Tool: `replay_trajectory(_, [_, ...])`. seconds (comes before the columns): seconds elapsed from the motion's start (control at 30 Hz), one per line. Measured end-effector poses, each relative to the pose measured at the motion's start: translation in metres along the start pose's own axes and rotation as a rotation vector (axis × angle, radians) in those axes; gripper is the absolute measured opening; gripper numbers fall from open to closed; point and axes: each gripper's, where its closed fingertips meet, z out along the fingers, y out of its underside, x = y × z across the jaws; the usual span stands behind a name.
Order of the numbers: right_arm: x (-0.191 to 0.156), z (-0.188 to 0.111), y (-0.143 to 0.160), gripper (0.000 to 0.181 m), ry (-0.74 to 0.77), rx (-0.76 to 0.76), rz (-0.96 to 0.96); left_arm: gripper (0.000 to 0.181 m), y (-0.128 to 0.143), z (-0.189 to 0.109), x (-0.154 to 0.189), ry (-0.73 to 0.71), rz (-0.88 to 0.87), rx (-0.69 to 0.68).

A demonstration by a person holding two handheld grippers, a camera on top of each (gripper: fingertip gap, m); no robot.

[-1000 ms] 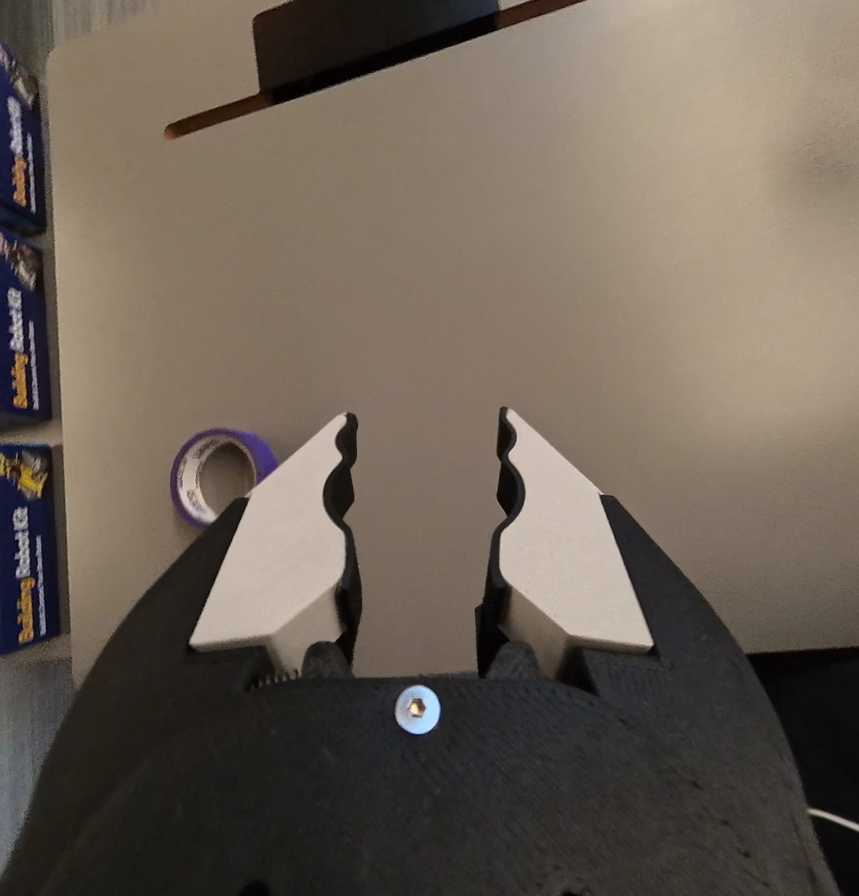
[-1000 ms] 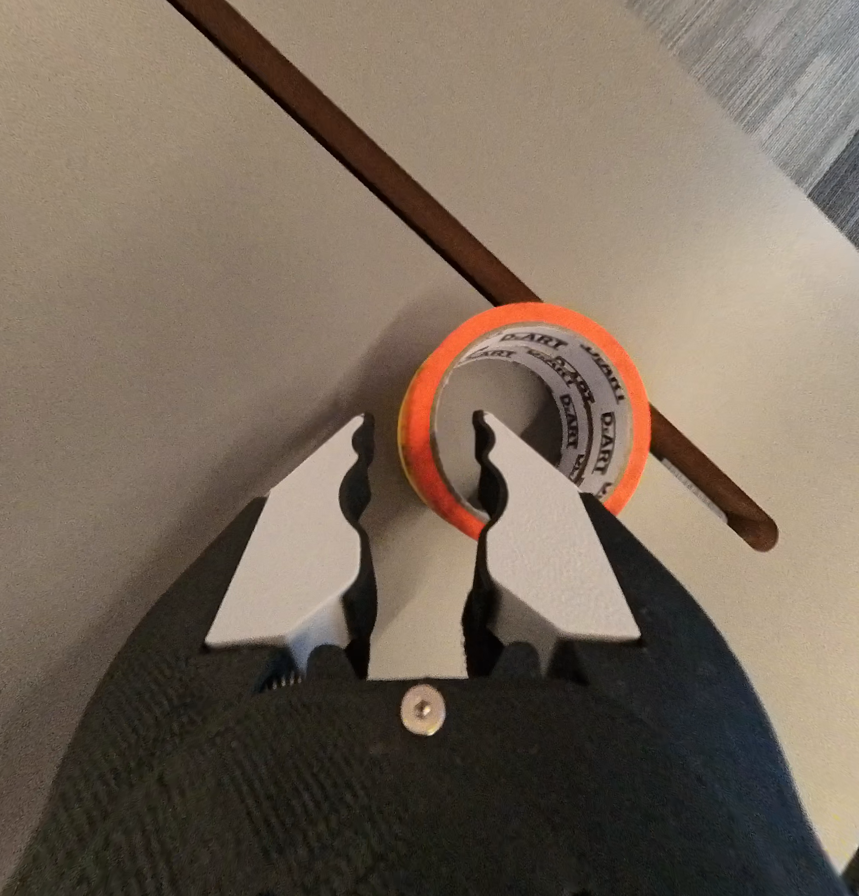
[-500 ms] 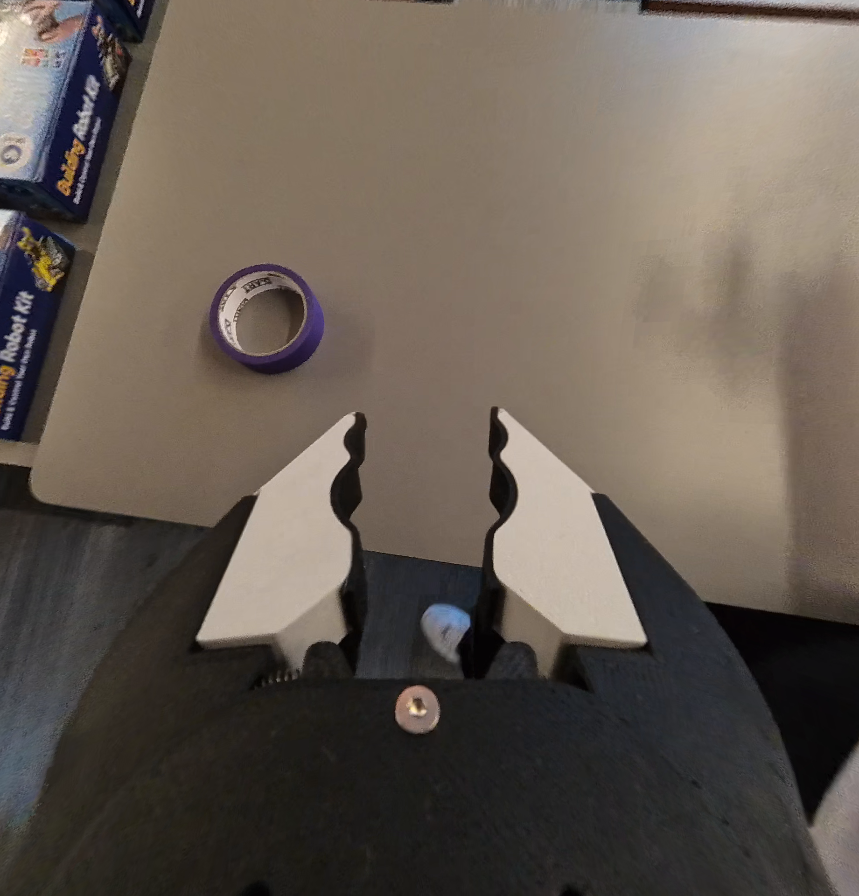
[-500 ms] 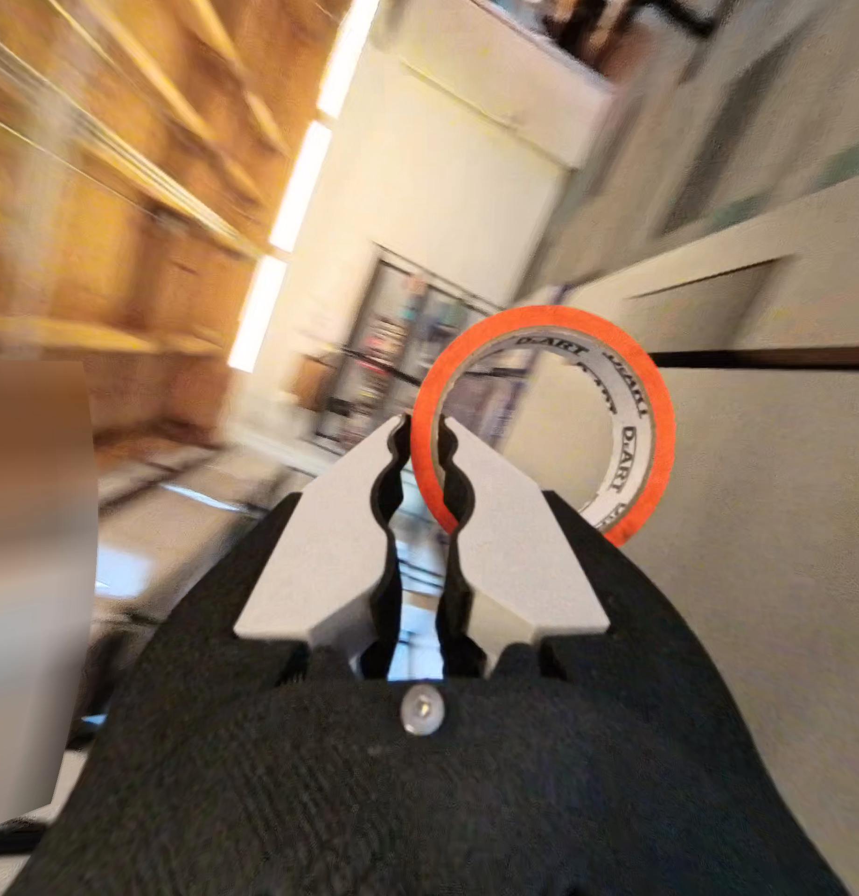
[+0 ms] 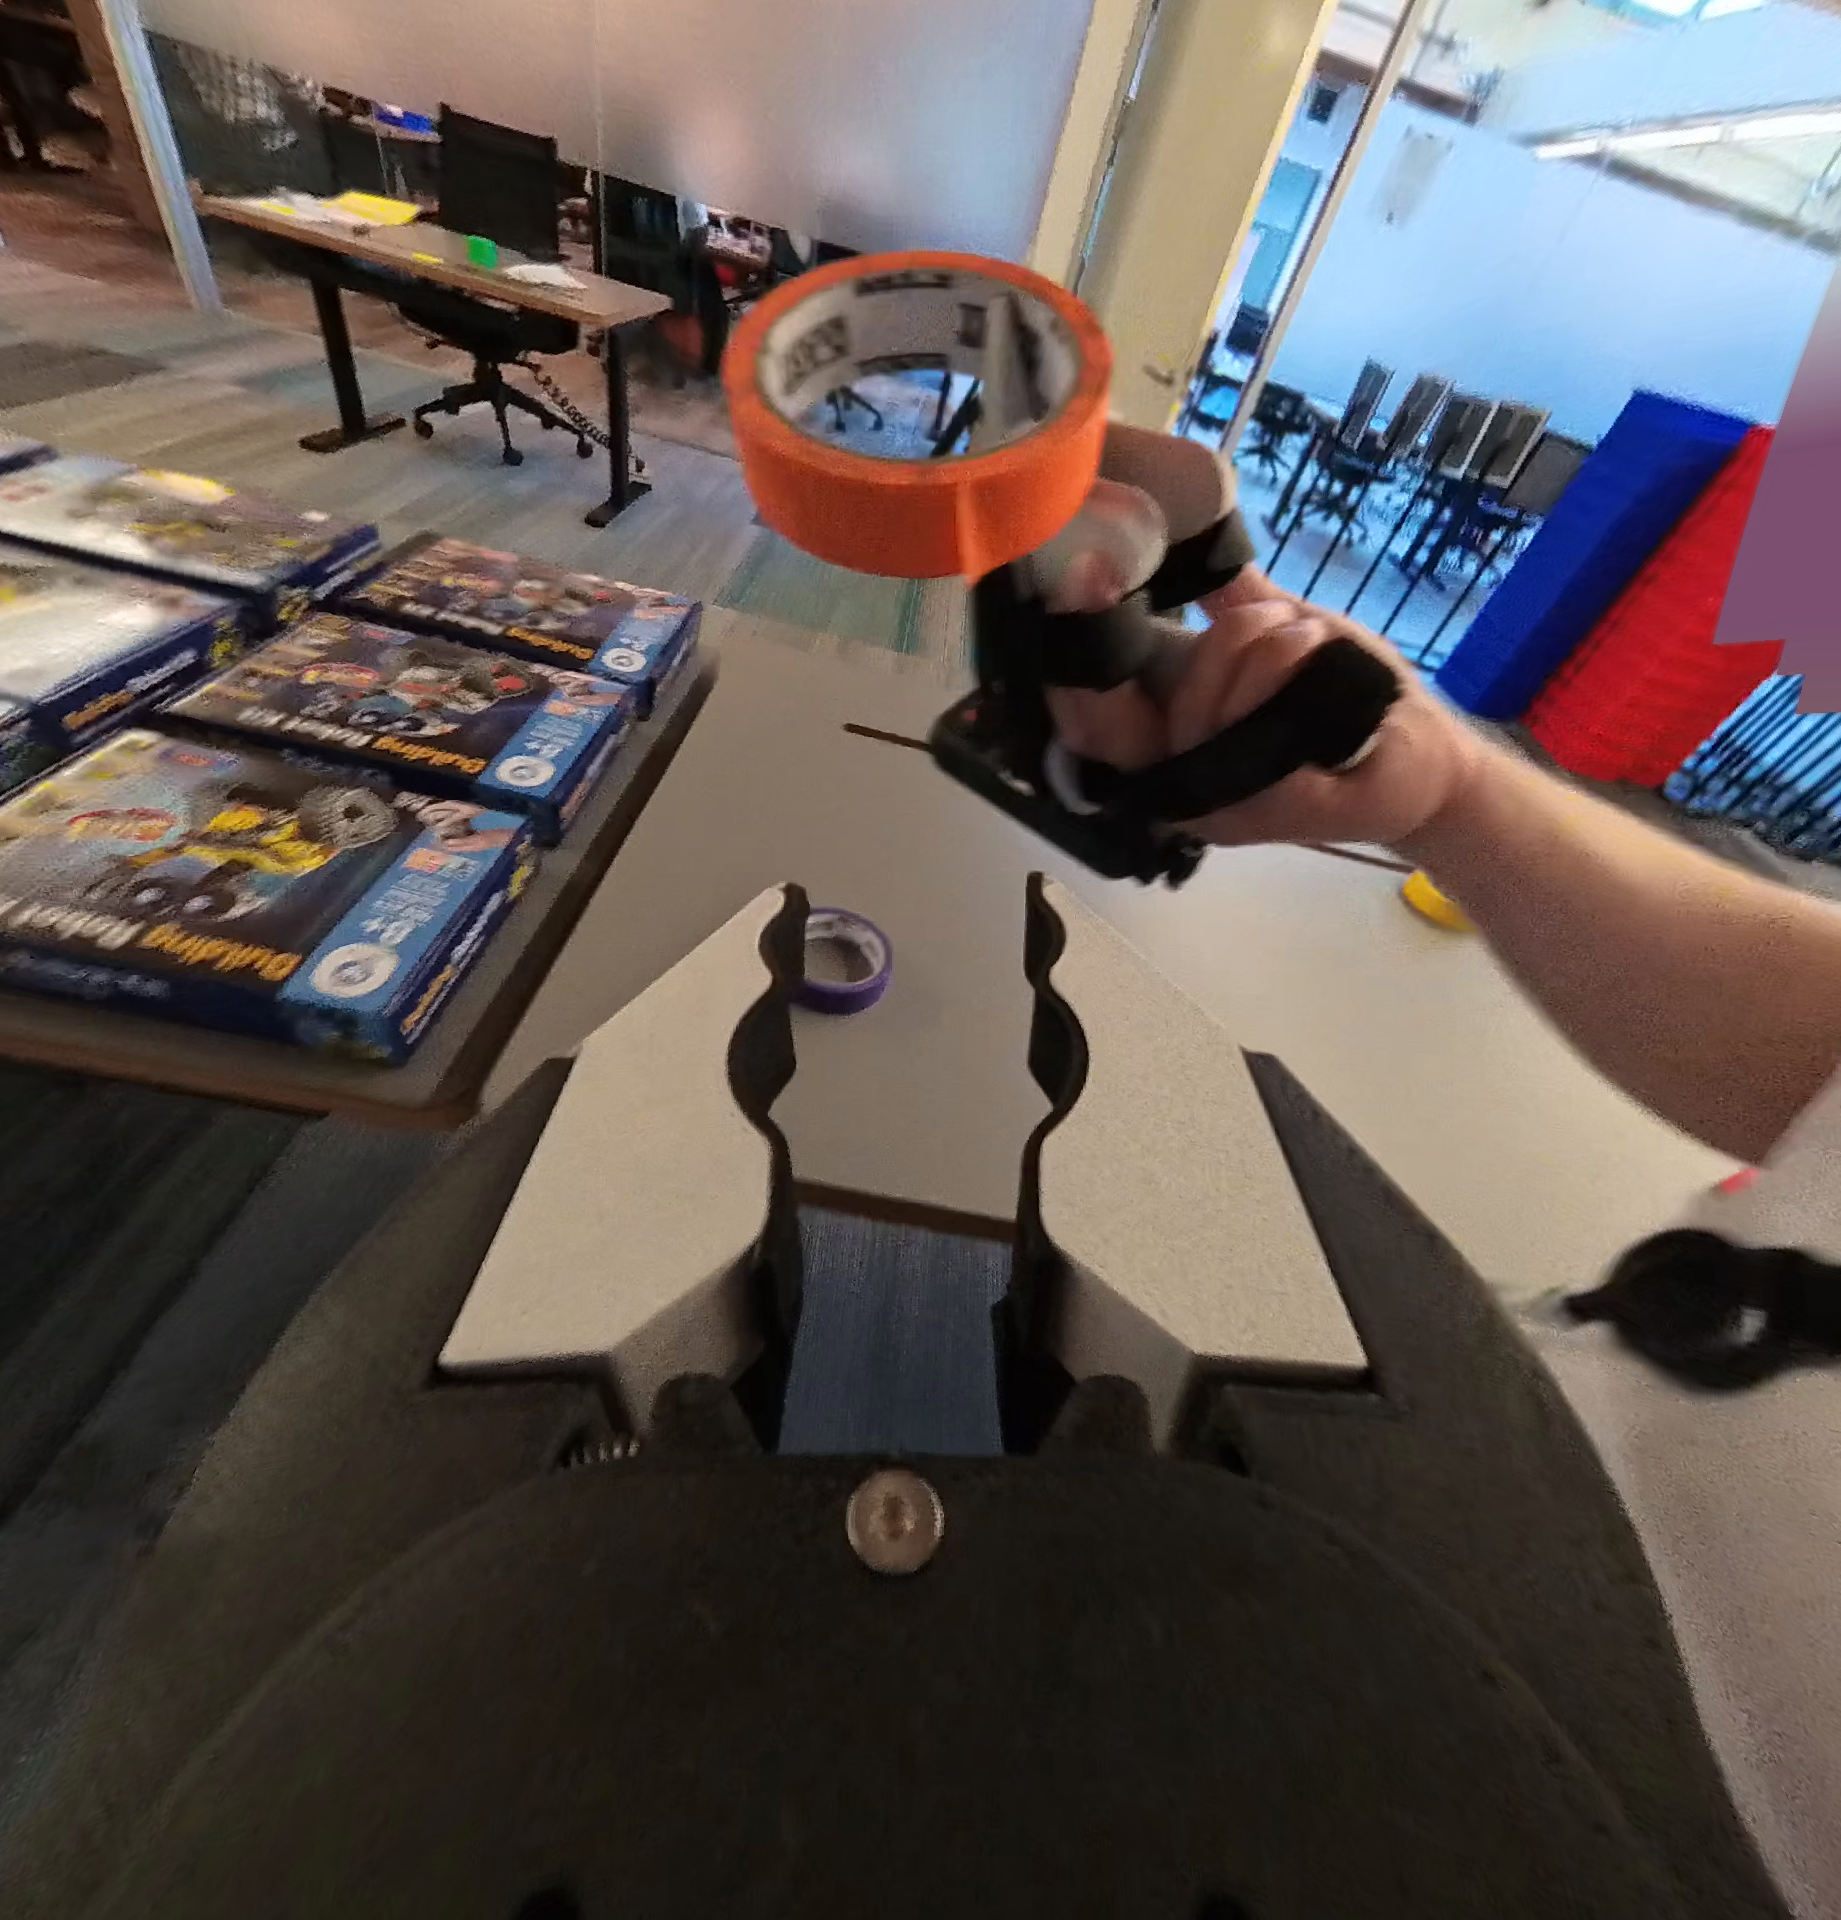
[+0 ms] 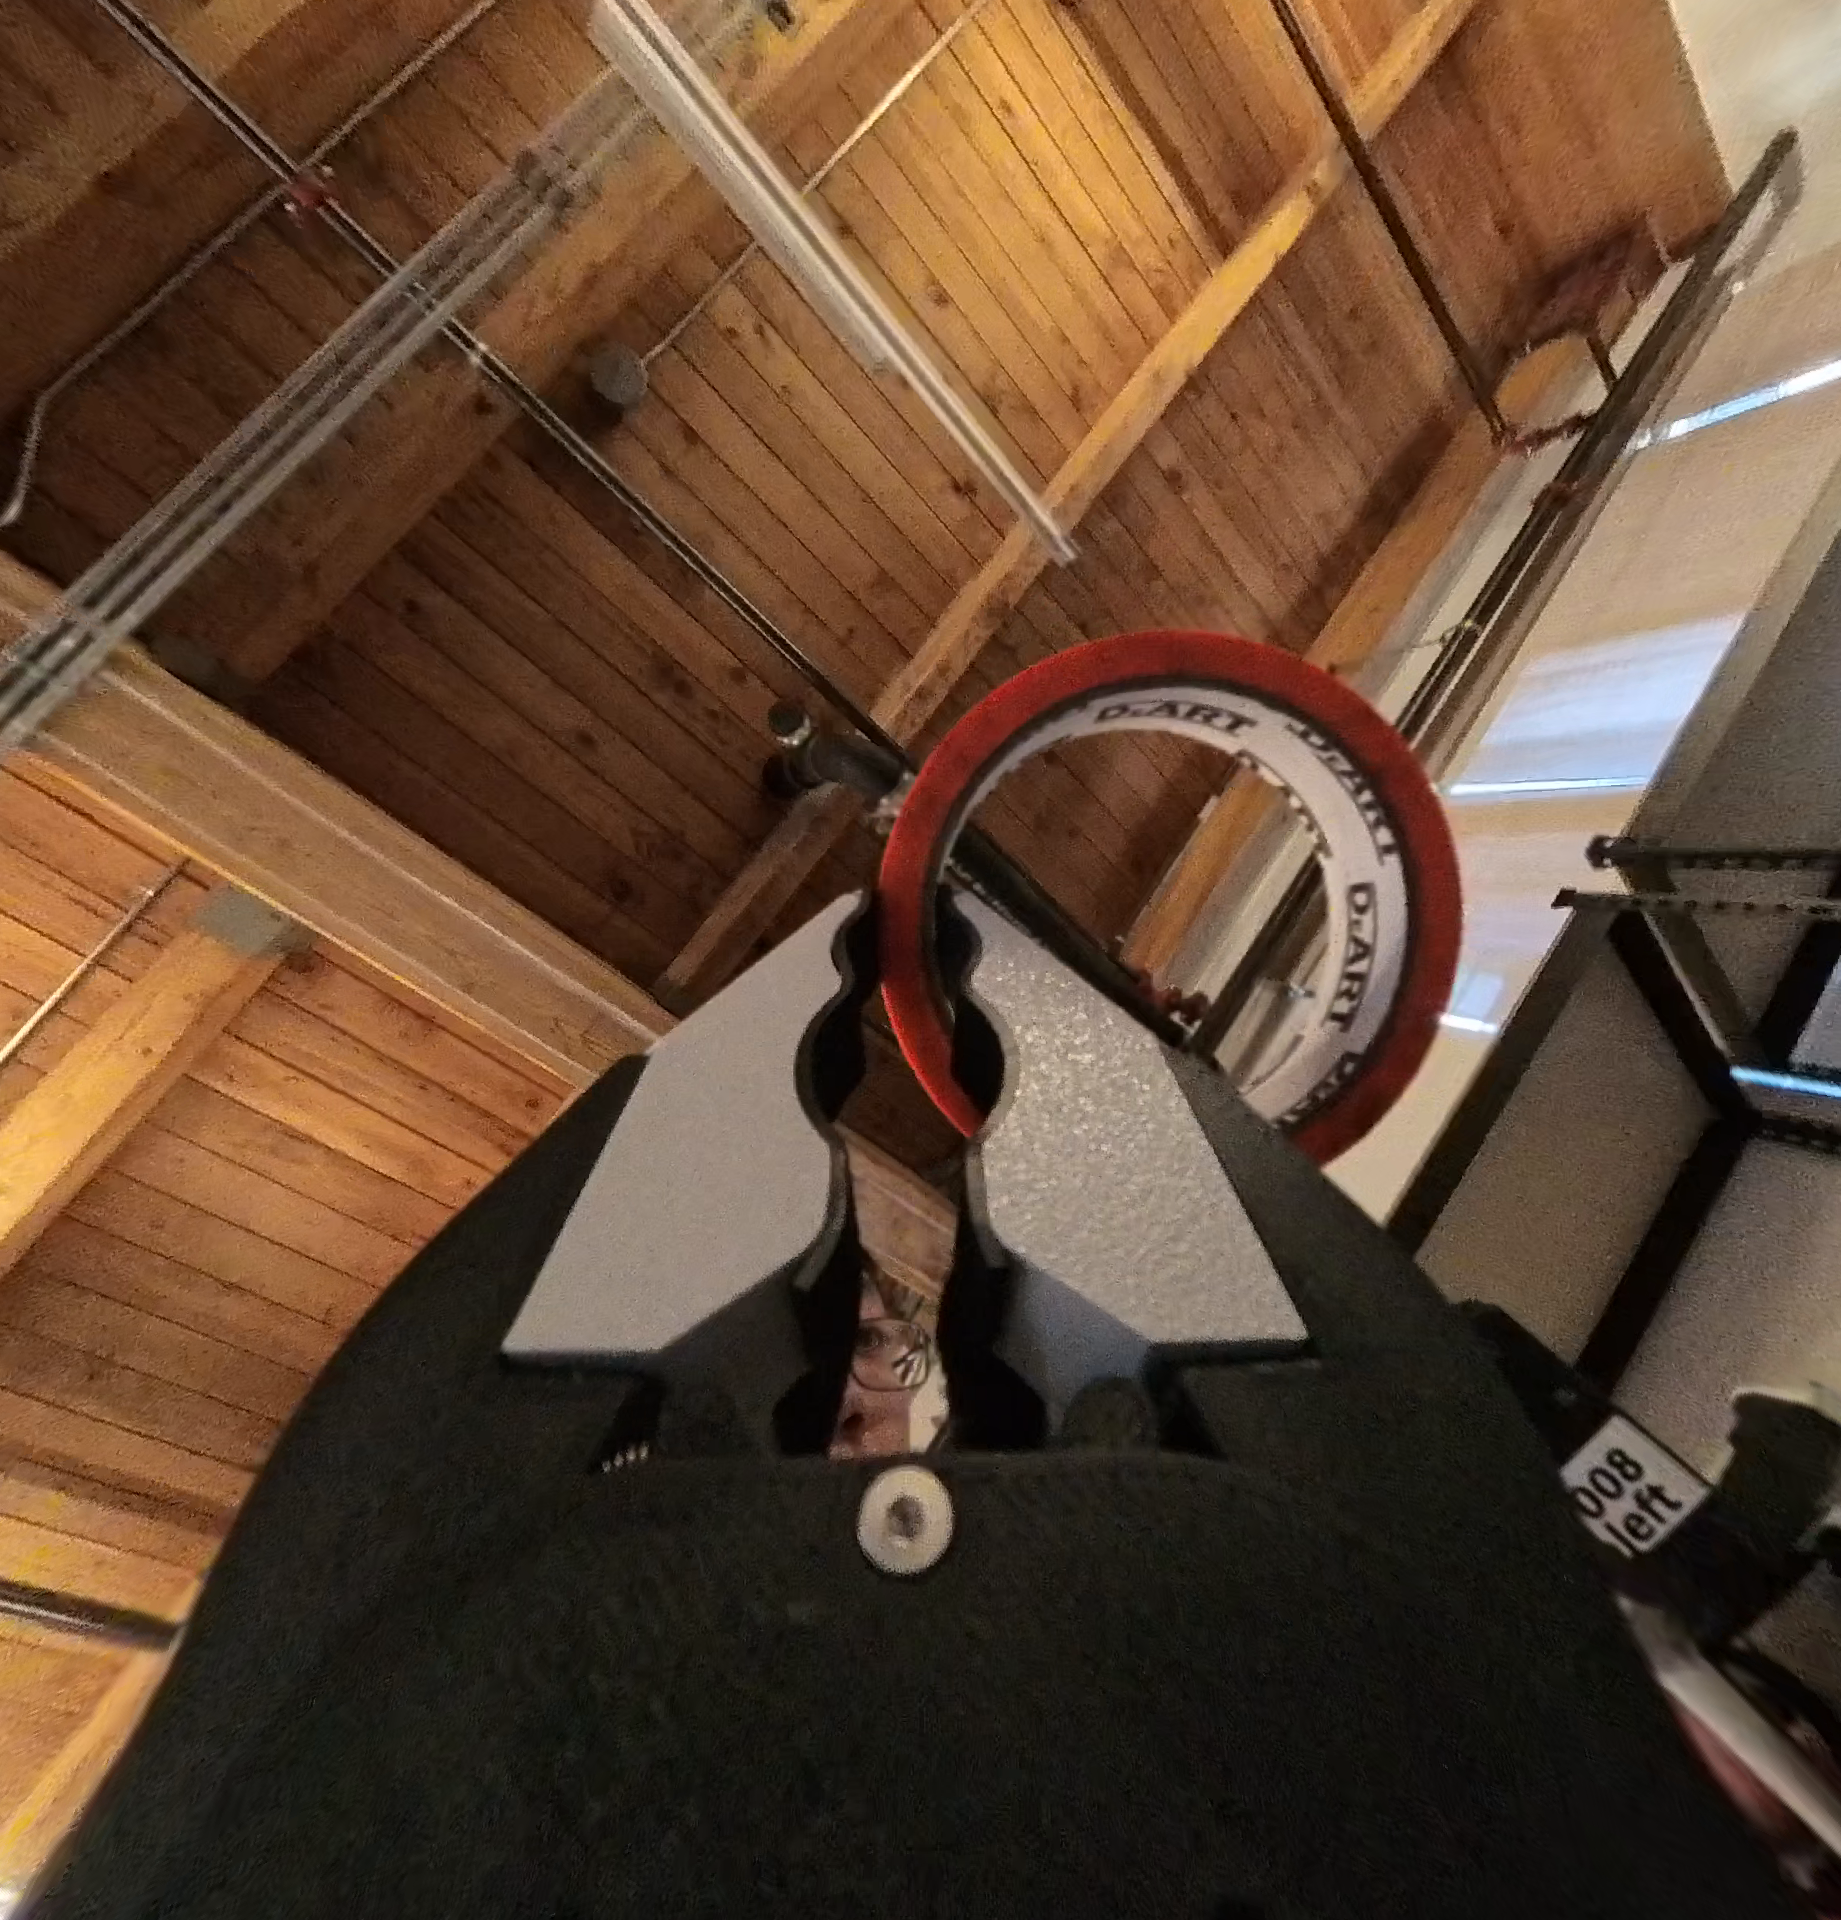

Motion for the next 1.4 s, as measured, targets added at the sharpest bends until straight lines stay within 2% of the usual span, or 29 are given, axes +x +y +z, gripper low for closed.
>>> replay_trajectory(0.1, [0.121,0.058,0.026,0.007,-0.007,-0.032,0.213,0.038,-0.018,-0.079,-0.058,-0.066,-0.027,0.025])
replay_trajectory(0.2, [0.233,0.098,0.051,0.007,0.070,-0.081,0.377,0.034,-0.037,-0.150,-0.117,-0.203,-0.019,0.090])
replay_trajectory(0.3, [0.313,0.129,0.064,0.007,0.130,-0.102,0.447,0.035,-0.044,-0.205,-0.170,-0.276,-0.055,0.148])
replay_trajectory(0.4, [0.378,0.155,0.062,0.007,0.181,-0.097,0.511,0.037,-0.041,-0.245,-0.224,-0.351,-0.097,0.207])
replay_trajectory(0.57, [0.469,0.198,0.033,0.007,0.233,-0.104,0.565,0.056,-0.047,-0.278,-0.316,-0.309,-0.268,0.347])
replay_trajectory(0.67, [0.517,0.225,-0.004,0.007,0.241,-0.101,0.608,0.065,-0.048,-0.289,-0.388,-0.374,-0.185,0.343])
replay_trajectory(0.77, [0.580,0.263,-0.036,0.007,0.297,-0.167,0.630,0.059,-0.038,-0.300,-0.467,-0.458,-0.096,0.269])
replay_trajectory(0.83, [0.618,0.294,-0.060,0.007,0.312,-0.176,0.642,0.051,-0.040,-0.307,-0.515,-0.434,-0.197,0.287])
replay_trajectory(0.9, [0.660,0.324,-0.078,0.007,0.346,-0.224,0.639,0.043,-0.052,-0.317,-0.554,-0.357,-0.296,0.373])
replay_trajectory(0.93, [0.683,0.339,-0.086,0.007,0.377,-0.233,0.634,0.043,-0.056,-0.324,-0.576,-0.366,-0.320,0.399])
replay_trajectory(1.07, [0.759,0.403,-0.110,0.007,0.354,-0.268,0.698,0.040,-0.065,-0.358,-0.663,-0.540,-0.263,0.438])
replay_trajectory(1.17, [0.823,0.435,-0.122,0.007,0.348,-0.317,0.751,0.035,-0.064,-0.383,-0.731,-0.609,-0.246,0.469])
replay_trajectory(1.3, [0.908,0.476,-0.143,0.007,0.286,-0.318,0.846,0.045,-0.074,-0.424,-0.824,-0.536,-0.318,0.573])
replay_trajectory(1.4, [0.957,0.514,-0.150,0.007,0.291,-0.313,0.935,0.054,-0.100,-0.474,-0.892,-0.397,-0.489,0.770])
